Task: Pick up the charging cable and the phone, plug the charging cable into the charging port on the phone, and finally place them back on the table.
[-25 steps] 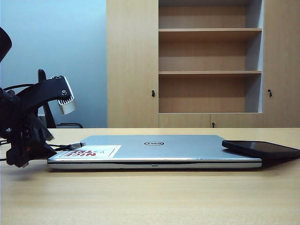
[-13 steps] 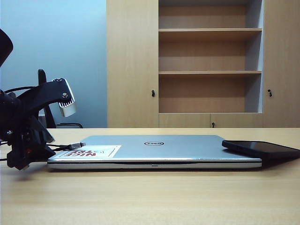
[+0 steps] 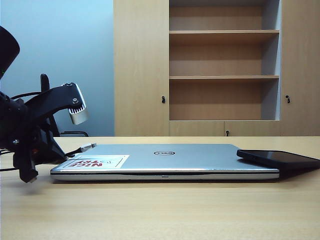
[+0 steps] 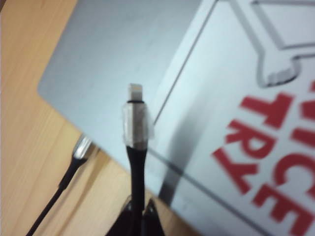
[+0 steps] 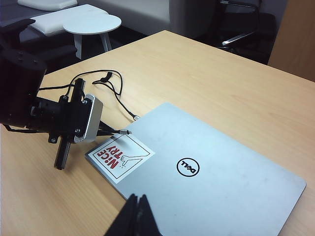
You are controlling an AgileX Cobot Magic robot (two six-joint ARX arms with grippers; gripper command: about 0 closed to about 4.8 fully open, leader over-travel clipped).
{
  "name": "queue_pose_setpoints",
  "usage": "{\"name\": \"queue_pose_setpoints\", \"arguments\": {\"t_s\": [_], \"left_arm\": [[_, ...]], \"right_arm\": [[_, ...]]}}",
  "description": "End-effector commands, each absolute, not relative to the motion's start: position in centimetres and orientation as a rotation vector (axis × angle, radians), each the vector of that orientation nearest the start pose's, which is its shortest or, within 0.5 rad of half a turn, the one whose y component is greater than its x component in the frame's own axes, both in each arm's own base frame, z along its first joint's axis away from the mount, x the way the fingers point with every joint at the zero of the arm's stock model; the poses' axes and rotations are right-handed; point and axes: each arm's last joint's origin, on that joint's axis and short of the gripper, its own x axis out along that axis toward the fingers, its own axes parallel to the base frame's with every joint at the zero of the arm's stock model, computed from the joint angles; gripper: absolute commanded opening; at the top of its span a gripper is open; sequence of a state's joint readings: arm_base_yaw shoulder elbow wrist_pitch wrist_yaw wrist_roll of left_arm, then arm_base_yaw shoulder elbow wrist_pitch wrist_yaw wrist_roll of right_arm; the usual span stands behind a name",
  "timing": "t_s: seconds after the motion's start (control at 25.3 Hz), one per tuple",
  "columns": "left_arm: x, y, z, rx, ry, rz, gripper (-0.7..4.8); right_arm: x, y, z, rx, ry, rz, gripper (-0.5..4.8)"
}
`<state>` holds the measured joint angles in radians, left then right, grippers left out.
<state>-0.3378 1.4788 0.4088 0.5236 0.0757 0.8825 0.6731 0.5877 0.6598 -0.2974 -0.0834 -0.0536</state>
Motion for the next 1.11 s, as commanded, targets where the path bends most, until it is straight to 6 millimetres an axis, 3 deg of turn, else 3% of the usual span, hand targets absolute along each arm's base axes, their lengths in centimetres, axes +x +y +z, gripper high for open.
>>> {"name": "queue_pose_setpoints", "arguments": {"t_s": [0.04,0.2,0.48,0.59,0.83,1.11], "left_arm": [[23.4,-9.0,13.5,0.887,0.307,-0.629,-0.08],[23.2,-9.2,14.8,0.786,0.278,-0.597,-0.08],[21.4,-8.9,20.1,0.26,0.171,-0.49,-0.08],[21.0,-9.0,20.7,0.038,0.196,-0.474,-0.08],[20.8,-9.5,20.6,-0.093,0.241,-0.485,-0.08],[19.8,-11.3,20.5,-0.088,0.255,-0.574,-0.08]], "right_arm": [[10.3,8.6,31.0,-0.112,0.17,0.763,-0.05],[10.4,8.6,31.1,-0.108,0.161,0.76,-0.05],[10.5,8.5,31.1,-0.026,0.19,0.707,-0.05],[10.5,8.4,31.1,-0.002,0.196,0.68,-0.05],[10.6,8.3,31.1,0.003,0.197,0.649,-0.05],[10.8,8.1,31.0,0.064,0.219,0.56,-0.05]]}}
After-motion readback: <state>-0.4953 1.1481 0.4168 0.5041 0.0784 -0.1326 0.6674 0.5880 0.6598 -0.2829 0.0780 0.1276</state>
